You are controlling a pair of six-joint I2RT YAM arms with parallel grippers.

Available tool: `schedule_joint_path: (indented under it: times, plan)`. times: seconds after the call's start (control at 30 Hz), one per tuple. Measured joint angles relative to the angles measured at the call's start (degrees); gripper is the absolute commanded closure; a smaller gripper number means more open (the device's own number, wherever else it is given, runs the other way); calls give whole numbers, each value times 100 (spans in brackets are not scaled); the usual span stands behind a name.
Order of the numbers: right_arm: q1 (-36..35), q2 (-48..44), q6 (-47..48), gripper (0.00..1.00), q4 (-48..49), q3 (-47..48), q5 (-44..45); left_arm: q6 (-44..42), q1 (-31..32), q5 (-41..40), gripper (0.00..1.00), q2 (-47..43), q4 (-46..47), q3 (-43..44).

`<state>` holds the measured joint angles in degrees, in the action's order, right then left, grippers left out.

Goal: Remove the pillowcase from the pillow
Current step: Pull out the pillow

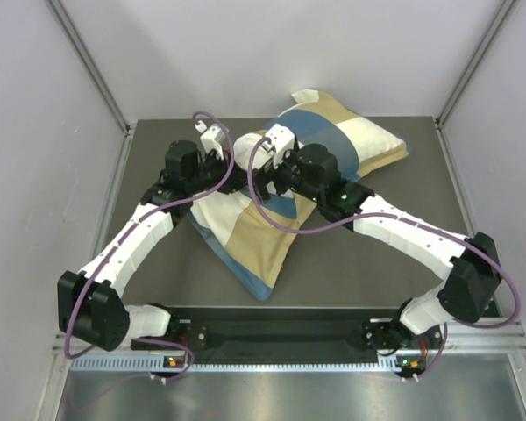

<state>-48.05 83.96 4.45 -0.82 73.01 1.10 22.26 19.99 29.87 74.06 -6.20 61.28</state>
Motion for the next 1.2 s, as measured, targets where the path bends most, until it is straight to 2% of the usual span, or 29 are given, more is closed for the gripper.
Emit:
schedule_joint_path:
  times: [0.23, 0.33, 0.37, 0.4, 0.43, 0.47, 0.53, 0.57, 0.6, 0.73, 0.77, 0.87, 1.03, 1.2]
  plan:
    - [90, 437, 348, 0, -61, 149, -339, -184, -28, 28, 100, 2, -229, 0]
    - [127, 540, 481, 8, -114, 221, -365, -269, -44, -9, 100, 4, -297, 28]
    - [127, 573, 509, 22, -129, 249, -369, -295, -46, -35, 100, 7, -334, 48]
    - [129, 601, 566, 41, -138, 271, -367, -321, -46, -70, 100, 7, -367, 66]
    - [127, 636, 581, 41, -160, 297, -367, -334, -50, -87, 100, 7, -378, 72]
    - [127, 680, 584, 69, -192, 321, -356, -350, -52, -107, 100, 7, -396, 81]
    - [122, 765, 651, 86, -188, 332, -356, -402, -55, -164, 100, 7, -437, 98]
    - [120, 831, 658, 100, -184, 358, -369, -426, -50, -164, 100, 7, -459, 103]
    - [116, 898, 662, 100, -186, 398, -382, -450, -48, -192, 100, 7, -501, 107]
    - [92, 1043, 623, 100, -192, 505, -319, -514, -55, -315, 65, 7, -682, 144]
    - [92, 1067, 595, 100, -201, 511, -223, -509, -55, -310, 50, -13, -741, 179]
    - [94, 1176, 481, 100, -195, 511, 52, -398, -35, -269, 36, -254, -905, 308]
    - [92, 1257, 271, 100, -125, 525, 225, 122, 52, -361, 33, -1150, -955, 361]
    - [85, 1266, 122, 100, -81, 542, 278, 780, 85, -850, 39, -1545, -964, 240]
